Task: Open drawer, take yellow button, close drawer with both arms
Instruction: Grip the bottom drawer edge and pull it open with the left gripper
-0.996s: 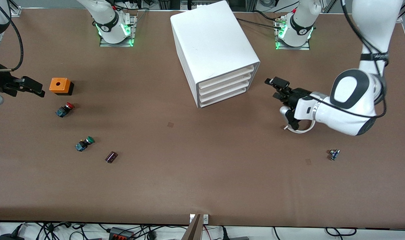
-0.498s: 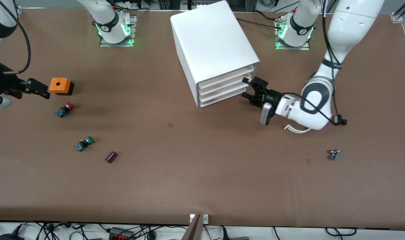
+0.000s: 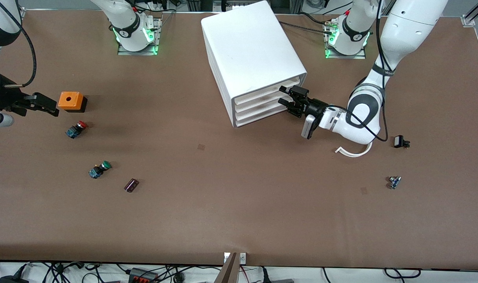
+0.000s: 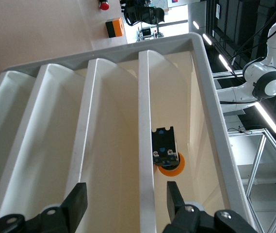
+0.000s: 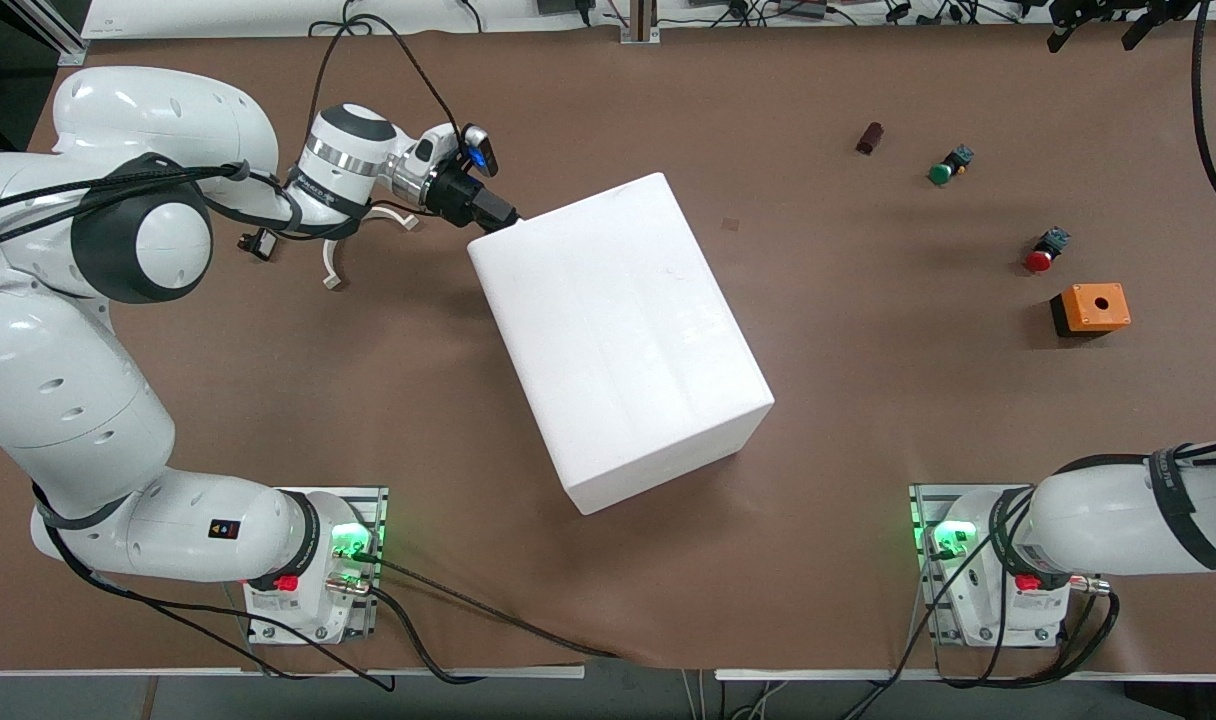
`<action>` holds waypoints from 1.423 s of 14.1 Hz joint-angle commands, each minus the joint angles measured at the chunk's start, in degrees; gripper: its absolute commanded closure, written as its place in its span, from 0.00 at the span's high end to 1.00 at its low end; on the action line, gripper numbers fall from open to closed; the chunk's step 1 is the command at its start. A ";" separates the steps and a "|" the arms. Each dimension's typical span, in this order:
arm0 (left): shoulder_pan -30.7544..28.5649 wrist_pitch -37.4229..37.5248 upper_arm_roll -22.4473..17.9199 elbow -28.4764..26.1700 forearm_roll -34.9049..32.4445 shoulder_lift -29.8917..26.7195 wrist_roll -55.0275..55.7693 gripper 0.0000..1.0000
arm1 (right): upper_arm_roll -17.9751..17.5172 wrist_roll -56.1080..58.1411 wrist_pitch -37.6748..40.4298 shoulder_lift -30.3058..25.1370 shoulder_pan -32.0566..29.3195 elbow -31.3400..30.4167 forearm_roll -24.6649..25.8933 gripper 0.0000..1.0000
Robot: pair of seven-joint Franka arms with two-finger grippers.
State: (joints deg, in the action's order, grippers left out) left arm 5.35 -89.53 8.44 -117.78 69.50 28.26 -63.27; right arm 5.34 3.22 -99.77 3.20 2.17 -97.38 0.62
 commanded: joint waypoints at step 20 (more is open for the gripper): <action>-3.25 2.25 -0.61 9.65 -0.06 5.48 9.91 0.04 | -0.60 -0.14 -2.54 8.74 5.02 9.83 -3.26 1.00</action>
State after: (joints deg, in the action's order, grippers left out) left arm 3.11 -87.77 8.30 -114.67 70.31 29.34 -56.71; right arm 4.65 3.16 -102.82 7.98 5.15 -92.70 -1.97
